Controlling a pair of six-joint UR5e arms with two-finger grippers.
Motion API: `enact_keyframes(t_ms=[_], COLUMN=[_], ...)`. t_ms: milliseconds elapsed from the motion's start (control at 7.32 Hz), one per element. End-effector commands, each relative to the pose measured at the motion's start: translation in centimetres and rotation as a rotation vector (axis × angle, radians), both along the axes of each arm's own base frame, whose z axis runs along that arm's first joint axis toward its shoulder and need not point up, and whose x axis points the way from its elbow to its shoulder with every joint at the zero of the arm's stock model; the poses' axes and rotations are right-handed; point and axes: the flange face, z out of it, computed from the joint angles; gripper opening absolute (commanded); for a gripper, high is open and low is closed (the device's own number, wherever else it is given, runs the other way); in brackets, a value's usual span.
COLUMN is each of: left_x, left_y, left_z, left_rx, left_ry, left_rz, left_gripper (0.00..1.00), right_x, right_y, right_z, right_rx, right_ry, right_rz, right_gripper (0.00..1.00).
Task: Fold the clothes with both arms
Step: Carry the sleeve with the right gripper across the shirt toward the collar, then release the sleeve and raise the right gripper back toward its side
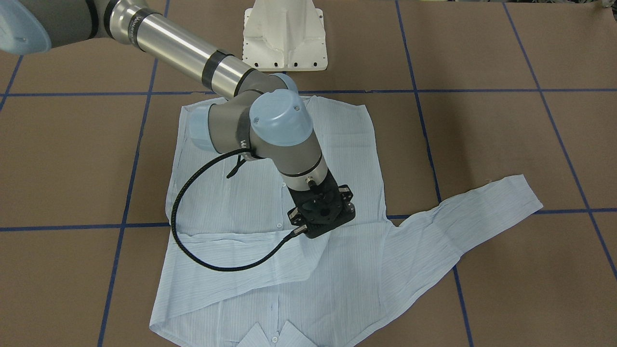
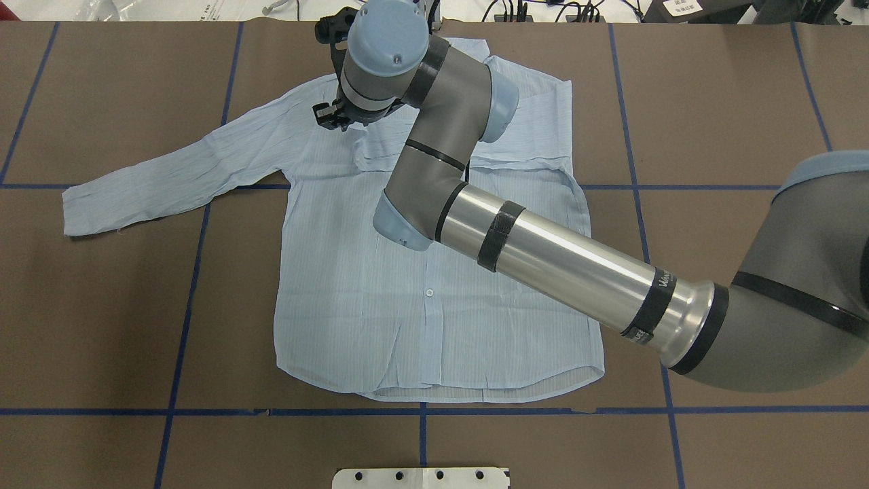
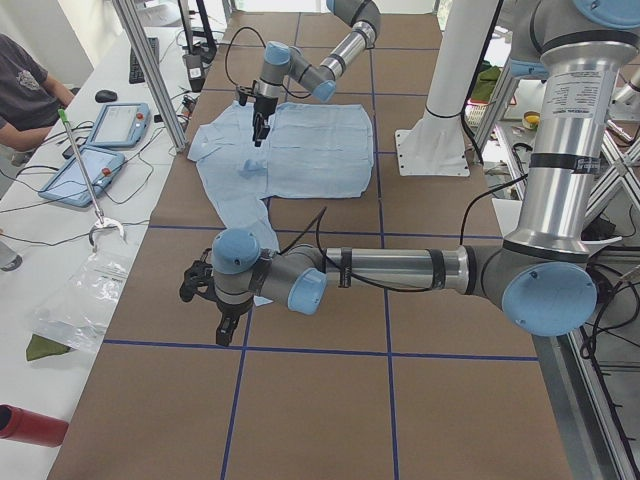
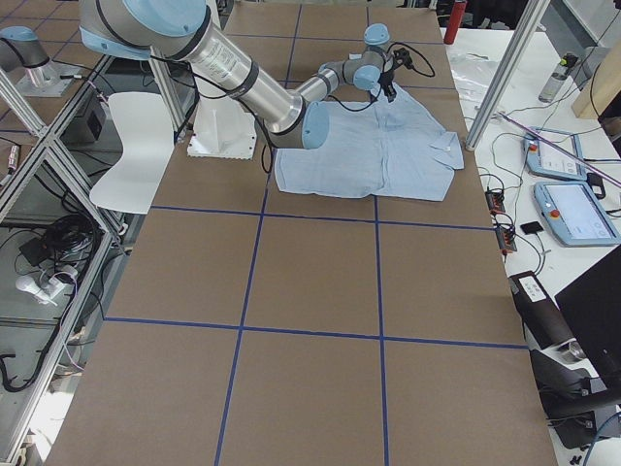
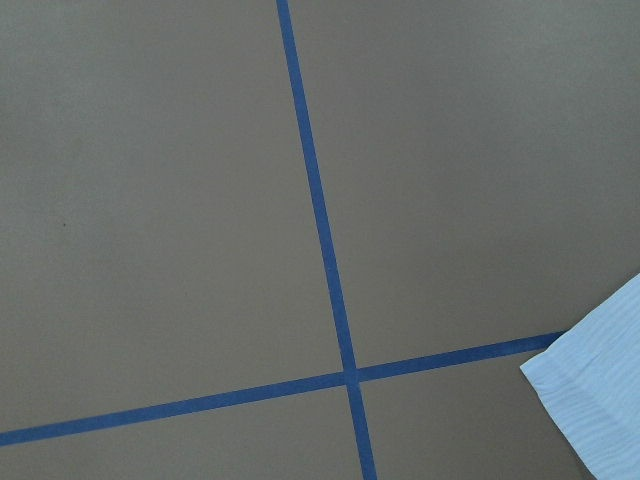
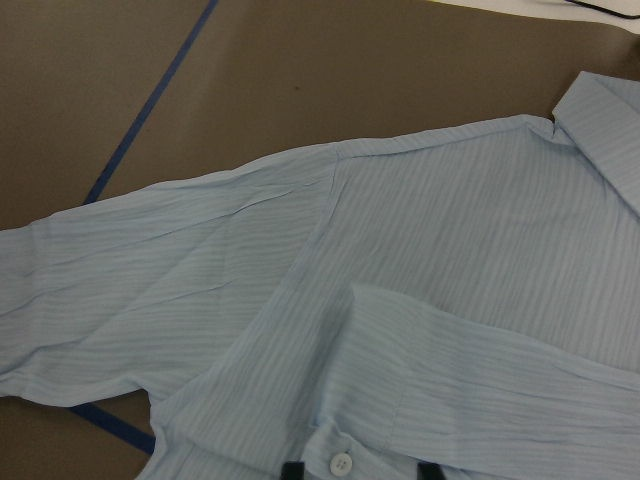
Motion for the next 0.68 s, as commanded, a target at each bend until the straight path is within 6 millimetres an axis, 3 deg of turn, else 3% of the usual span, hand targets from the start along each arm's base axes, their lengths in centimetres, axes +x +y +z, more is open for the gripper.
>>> enact_keyframes(t_ms=[0,137,410,546], left_x=[0.0,0.0,0.2,2.4], left_y=[-0.5,-0.8,-2.4,-2.4], left_z=[0.4,0.4,-2.5,-3.3], left_rx=[-0.009,-0.009,-0.060,-0.066], left_ry=[0.000,-0.002,0.050,0.099], left_rz=[0.000,-0.001,-0.135,-0.199], left_gripper=[1.00,1.00,1.00,1.00], right_x=[-0.6,-0.6,0.0,0.9], right_y=[0.5,0.5,0.4,0.8], right_z=[-0.1,0.1,0.1,1.2], right_rx=[0.007,-0.013,-0.125,-0.172], right_ry=[0.003,-0.001,-0.045,-0.030], right_rz=[0.010,0.022,0.087,0.109], right_gripper=[1.00,1.00,1.00,1.00])
